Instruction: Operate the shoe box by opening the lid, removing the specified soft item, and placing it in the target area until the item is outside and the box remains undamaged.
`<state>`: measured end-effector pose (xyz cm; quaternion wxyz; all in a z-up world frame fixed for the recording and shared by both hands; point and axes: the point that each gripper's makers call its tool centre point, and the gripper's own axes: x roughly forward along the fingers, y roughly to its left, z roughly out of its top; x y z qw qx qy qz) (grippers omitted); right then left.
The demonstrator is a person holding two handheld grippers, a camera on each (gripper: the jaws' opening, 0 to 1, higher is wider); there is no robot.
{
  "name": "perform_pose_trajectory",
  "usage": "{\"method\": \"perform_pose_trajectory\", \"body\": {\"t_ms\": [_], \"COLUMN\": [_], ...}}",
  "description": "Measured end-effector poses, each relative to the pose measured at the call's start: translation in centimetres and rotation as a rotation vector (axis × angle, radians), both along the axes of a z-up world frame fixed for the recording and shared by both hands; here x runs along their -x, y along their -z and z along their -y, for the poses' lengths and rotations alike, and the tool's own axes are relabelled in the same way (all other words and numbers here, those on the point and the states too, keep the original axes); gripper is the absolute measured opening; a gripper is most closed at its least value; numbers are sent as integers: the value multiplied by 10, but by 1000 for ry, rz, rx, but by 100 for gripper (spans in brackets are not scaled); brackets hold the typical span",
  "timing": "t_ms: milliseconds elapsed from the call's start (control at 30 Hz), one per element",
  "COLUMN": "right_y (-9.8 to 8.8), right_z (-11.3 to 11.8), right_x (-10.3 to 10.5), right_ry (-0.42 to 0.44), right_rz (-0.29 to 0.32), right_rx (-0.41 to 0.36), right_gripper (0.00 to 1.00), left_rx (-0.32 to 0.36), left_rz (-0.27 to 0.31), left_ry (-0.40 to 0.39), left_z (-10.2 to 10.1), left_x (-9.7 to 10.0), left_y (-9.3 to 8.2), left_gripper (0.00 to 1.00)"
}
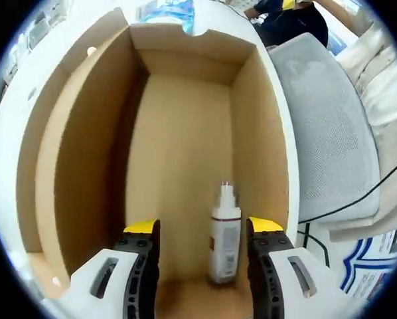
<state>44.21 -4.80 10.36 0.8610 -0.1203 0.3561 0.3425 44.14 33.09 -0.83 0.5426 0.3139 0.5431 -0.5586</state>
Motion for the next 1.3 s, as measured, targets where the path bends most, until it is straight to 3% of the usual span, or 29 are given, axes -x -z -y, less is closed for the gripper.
{"method": "perform_pose_trajectory", "body": {"t_ms": [467,700,933,1100,1300], "right_y": [-3,0,-1,-2,-5], "right_z": [-6,-10,-15,-17,-21], "right_x": [-1,0,-1,-2,-3], "right_ry": [13,7,5,-5,-9], "right_rz": [5,-1,8,26,34], "right_rx": [-33,-35,-45,-30,-45], "right_gripper": [96,96,96,88,88], "left_rx": [6,-11,-27,-37,-47], "left_rz": [1,12,12,12,16], "left_ry": [-2,-5,-20,-30,-21], "left_z": [4,-3,-14,-21,-27], "left_x": [1,1,5,8,12], "left_y": [12,13,14,14,15], "left_gripper": [51,48,44,40,30]}}
